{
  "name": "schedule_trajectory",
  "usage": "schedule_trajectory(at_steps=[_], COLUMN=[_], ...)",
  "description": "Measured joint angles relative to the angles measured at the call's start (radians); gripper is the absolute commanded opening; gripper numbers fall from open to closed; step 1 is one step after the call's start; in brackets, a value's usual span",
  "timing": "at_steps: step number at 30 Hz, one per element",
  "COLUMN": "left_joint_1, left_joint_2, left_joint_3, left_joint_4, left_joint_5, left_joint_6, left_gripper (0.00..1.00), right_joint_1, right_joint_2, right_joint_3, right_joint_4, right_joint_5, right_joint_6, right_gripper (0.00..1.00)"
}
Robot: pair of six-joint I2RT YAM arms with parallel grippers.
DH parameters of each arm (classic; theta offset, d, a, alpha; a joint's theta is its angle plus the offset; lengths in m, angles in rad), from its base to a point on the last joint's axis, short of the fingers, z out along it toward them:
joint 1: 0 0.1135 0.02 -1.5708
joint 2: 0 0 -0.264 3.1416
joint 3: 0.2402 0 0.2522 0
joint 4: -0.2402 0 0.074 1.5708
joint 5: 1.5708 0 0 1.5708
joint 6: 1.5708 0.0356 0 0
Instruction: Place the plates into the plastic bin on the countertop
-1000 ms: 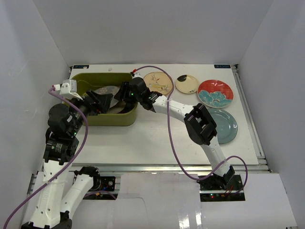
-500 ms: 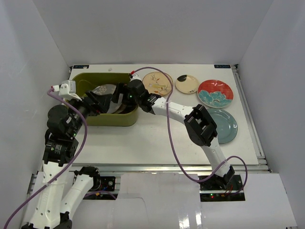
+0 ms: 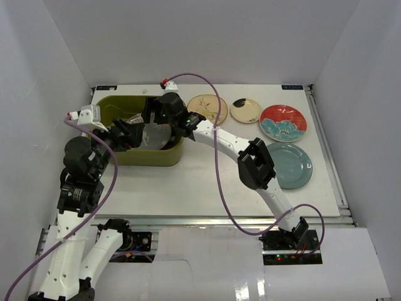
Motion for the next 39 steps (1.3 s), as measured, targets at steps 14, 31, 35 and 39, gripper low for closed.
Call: schedule_trajectory(at_steps=[14,31,35,39], left_joint_1=[0.000,-0.688,-0.751,-0.764], left_joint_2=[0.086,0.707,0.904,1.118], left_joint_3=[0.058,0.036,0.043,0.087], left_joint_4=[0.031,0.322,0.425,0.520], left_joint_5=[0.216,0.202,0.144,0.120], left_joint_6=[-0.081,-0.264,-0.309,-0.366], left_gripper=[0.98,0.95,0.93,0.93], right_joint_1=[-0.030,-0.515,-0.525,-0.525], right_joint_2=[-0.317,-1.482,-1.592,-1.680], right_joint_3=[-0.193,-1.107,-1.134,-1.143], right_joint_4=[0.036,0.123,0.063,0.025], right_joint_5=[-0.254,-0.283,-0.249,-0.235], right_joint_6=[-0.051,-0.020,-0.038,-0.053], right_gripper=[1.00,0.67,0.67,0.67])
